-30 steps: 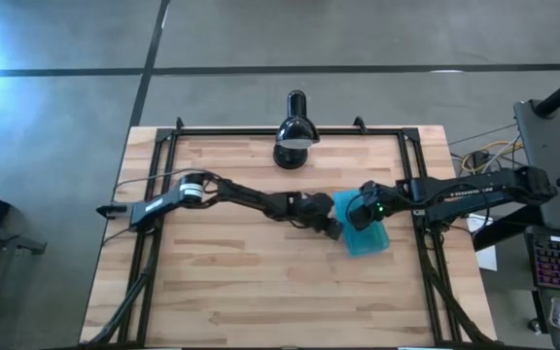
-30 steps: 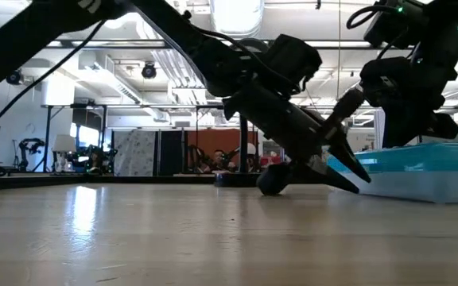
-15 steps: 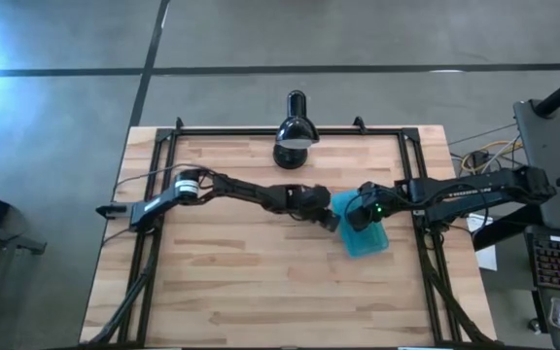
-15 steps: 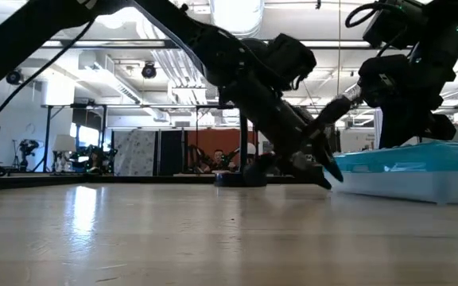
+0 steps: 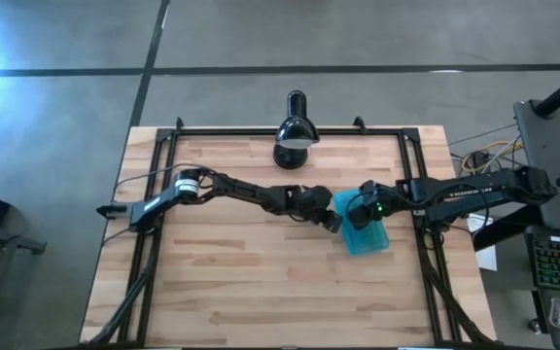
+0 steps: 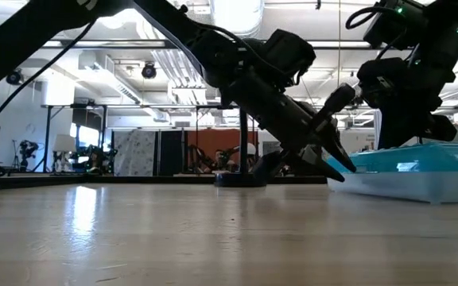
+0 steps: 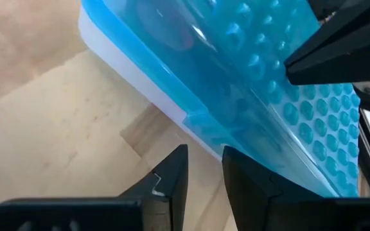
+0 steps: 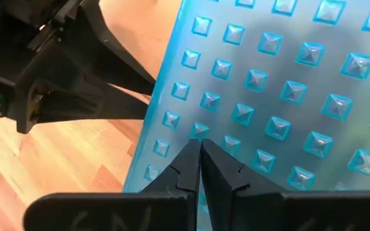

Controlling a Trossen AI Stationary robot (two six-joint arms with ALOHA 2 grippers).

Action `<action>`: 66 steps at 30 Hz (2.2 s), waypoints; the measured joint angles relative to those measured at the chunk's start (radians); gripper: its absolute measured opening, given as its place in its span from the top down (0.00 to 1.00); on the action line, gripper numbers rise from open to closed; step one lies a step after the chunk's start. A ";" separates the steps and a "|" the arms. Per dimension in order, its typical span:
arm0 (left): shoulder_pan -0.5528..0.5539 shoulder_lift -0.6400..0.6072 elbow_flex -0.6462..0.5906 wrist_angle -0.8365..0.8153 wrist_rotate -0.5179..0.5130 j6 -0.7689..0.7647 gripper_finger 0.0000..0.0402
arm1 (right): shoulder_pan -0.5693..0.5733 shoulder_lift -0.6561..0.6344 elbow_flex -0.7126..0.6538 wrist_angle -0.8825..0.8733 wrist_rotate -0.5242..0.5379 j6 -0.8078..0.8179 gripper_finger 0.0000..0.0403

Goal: Pick & place school supplies into a supply box
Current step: Adjust the supply box

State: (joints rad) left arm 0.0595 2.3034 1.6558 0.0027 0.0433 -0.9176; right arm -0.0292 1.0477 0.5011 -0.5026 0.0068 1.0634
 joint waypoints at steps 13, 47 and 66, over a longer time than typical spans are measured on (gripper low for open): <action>0.012 0.042 -0.015 0.029 0.010 -0.022 0.80 | 0.000 0.000 -0.011 0.036 -0.006 0.000 0.98; -0.034 0.016 0.071 -0.165 -0.084 0.135 0.80 | 0.002 -0.039 -0.012 -0.095 0.099 -0.104 0.75; -0.042 -0.069 0.002 -0.247 -0.147 0.180 0.80 | 0.005 -0.189 0.167 -0.476 0.285 -0.233 0.59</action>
State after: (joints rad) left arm 0.0177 2.2342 1.6578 -0.2446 -0.1039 -0.7380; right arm -0.0242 0.8585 0.6676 -0.9788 0.2914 0.8307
